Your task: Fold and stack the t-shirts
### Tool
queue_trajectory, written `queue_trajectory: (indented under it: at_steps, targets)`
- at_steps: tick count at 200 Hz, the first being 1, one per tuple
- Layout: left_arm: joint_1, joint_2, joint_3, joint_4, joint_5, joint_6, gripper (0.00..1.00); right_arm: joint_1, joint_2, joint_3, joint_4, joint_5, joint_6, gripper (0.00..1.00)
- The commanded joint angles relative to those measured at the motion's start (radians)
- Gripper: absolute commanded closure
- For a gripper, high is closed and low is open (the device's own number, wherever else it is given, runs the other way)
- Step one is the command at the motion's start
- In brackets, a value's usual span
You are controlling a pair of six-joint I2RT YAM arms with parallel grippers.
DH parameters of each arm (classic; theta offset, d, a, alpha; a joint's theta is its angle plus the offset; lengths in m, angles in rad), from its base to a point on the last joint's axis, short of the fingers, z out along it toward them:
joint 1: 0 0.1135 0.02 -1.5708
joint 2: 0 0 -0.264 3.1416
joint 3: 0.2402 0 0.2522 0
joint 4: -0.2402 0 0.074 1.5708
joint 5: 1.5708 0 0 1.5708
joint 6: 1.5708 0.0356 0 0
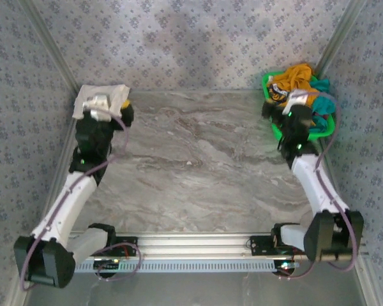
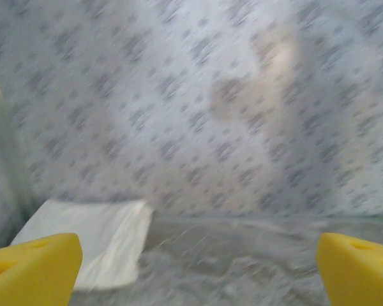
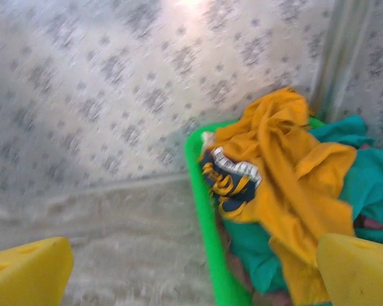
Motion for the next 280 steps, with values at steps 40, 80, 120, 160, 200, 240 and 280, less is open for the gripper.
queue_trajectory:
  at_steps: [40,80,120,160,200,240,280]
  targets:
    - [-0.273,0.632,0.648,-0.439,0.138,0.06,0.03,-0.203,0.533,0.626,-0.563,-0.141,0.114,0.0]
    - [-0.359,0.913,0.93,-0.528,0.188,0.032,0.02,-0.22,0.868,1.014,-0.758,-0.217,0.069,0.0]
    - [-0.394,1.073,1.077,-0.572,0.238,-0.013,0.02,-0.21,1.081,1.247,-0.827,-0.229,0.061,0.11]
    - [-0.397,1.137,1.141,-0.585,0.288,-0.062,0.03,-0.194,1.167,1.389,-0.883,-0.313,0.057,0.59]
    - [-0.397,1.041,1.08,-0.516,0.337,-0.092,0.04,-0.183,1.016,1.349,-0.86,-0.316,0.101,1.0]
    - [-0.397,0.783,0.805,-0.258,0.372,-0.127,0.03,-0.124,0.721,1.264,-0.789,-0.249,0.106,1.0]
    - [-0.395,0.546,0.61,-0.179,0.357,-0.122,0.02,0.028,0.488,1.294,-0.768,-0.089,-0.008,1.0]
